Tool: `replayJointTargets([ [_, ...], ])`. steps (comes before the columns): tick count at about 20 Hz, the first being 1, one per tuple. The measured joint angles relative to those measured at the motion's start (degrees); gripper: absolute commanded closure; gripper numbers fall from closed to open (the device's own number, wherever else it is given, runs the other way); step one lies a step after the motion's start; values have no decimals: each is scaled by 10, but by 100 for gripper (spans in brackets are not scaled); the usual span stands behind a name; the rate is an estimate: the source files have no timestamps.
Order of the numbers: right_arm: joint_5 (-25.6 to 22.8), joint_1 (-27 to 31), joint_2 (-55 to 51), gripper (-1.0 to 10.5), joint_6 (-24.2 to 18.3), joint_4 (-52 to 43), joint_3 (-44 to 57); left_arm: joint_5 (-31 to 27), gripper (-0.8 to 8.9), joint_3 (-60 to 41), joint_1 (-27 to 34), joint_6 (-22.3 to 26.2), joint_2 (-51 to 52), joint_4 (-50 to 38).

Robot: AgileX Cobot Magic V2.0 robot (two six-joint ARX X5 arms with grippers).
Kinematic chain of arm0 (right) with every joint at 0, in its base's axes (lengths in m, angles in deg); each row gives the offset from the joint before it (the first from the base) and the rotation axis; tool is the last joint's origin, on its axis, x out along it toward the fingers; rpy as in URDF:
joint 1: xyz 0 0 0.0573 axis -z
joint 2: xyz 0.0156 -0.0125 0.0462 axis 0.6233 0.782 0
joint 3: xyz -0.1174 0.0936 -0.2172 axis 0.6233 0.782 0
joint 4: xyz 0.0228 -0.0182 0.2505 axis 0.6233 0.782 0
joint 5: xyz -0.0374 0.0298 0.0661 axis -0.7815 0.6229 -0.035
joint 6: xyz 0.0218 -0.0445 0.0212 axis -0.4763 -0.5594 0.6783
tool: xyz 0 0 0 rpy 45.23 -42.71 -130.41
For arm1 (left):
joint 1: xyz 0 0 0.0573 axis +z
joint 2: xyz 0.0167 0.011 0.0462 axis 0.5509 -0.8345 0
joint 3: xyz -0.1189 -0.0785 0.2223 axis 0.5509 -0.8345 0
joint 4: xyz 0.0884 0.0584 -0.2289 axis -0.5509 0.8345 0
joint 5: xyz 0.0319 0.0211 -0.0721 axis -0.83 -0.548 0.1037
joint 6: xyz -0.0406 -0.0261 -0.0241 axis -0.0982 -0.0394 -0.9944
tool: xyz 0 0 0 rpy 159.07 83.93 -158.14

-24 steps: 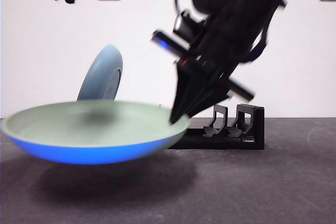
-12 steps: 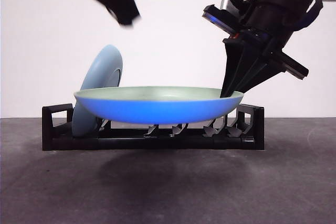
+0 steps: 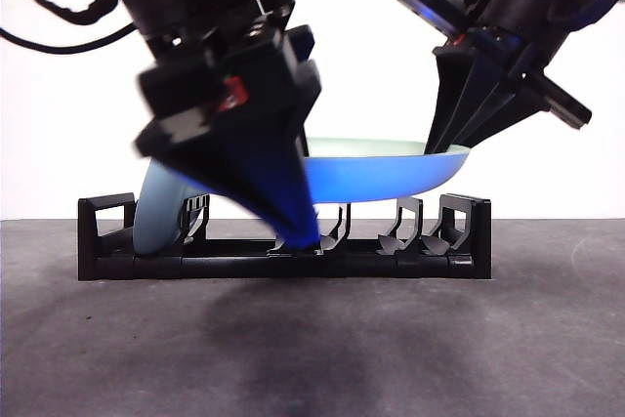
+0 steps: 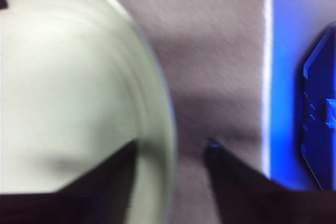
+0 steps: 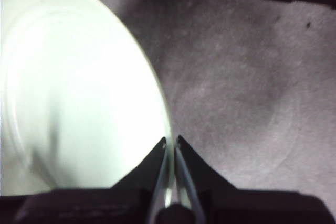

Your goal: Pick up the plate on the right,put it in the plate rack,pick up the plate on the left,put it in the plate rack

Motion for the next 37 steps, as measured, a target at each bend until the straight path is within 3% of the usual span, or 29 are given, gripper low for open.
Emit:
replayJointTargets([
  [2, -2, 0, -6, 959, -1, 0, 0, -2, 826, 0, 2, 5, 0, -14],
  [10, -12, 7, -7, 895, 2, 8, 0, 0, 822, 0, 1, 24, 3, -23],
  [12, -10, 17, -9, 752, -3, 8, 0, 29, 823, 0, 1, 14, 3, -33],
  [14, -8, 36, -26, 758, -5, -7, 0, 85, 823, 0, 2, -2, 1, -46],
  [18, -55, 73, -116, 759, -7, -59, 0, 158, 823, 0, 1, -81, -1, -135],
  [21, -132, 94, -188, 760, -7, -107, 0, 197, 823, 0, 23, -170, -1, -221],
  [25, -231, 97, -251, 760, -7, -129, -1, 271, 823, 0, 97, -303, -1, -377],
  [29, -238, 99, -253, 760, -7, -120, -1, 295, 823, 0, 174, -422, -1, -512],
  [31, -238, 99, -251, 760, -9, -114, -1, 295, 823, 0, 207, -457, -1, -544],
  [37, -238, 99, -251, 760, -9, -114, -1, 308, 823, 0, 278, -497, -9, -570],
])
